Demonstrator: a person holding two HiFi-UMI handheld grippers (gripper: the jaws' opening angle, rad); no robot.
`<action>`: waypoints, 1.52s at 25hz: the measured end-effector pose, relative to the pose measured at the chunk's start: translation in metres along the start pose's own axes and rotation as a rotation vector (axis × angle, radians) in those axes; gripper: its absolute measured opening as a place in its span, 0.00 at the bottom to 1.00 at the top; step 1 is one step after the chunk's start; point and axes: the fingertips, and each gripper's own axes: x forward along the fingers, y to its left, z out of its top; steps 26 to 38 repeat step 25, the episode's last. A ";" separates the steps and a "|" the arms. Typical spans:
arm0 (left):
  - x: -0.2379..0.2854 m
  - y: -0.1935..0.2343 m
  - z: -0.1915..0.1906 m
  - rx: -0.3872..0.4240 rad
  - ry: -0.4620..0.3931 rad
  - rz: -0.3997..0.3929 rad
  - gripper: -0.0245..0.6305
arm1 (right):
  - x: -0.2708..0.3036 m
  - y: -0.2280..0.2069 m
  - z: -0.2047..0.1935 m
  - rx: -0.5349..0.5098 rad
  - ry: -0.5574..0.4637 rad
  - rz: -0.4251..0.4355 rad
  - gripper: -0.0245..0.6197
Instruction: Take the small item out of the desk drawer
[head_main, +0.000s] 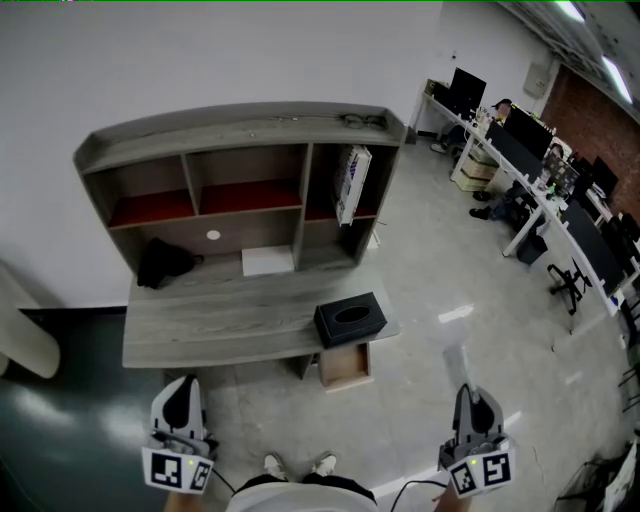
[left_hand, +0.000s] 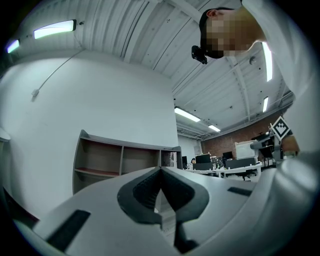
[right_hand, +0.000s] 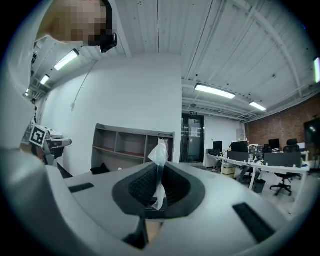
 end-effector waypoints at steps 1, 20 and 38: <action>-0.001 0.000 -0.001 -0.001 0.003 -0.001 0.06 | 0.000 0.002 -0.001 -0.004 0.005 0.004 0.08; -0.007 -0.008 -0.006 0.011 0.021 0.015 0.06 | 0.008 0.008 -0.013 -0.015 0.020 0.053 0.08; -0.004 -0.013 -0.005 0.014 0.029 0.024 0.06 | 0.013 0.003 -0.013 -0.022 0.021 0.063 0.08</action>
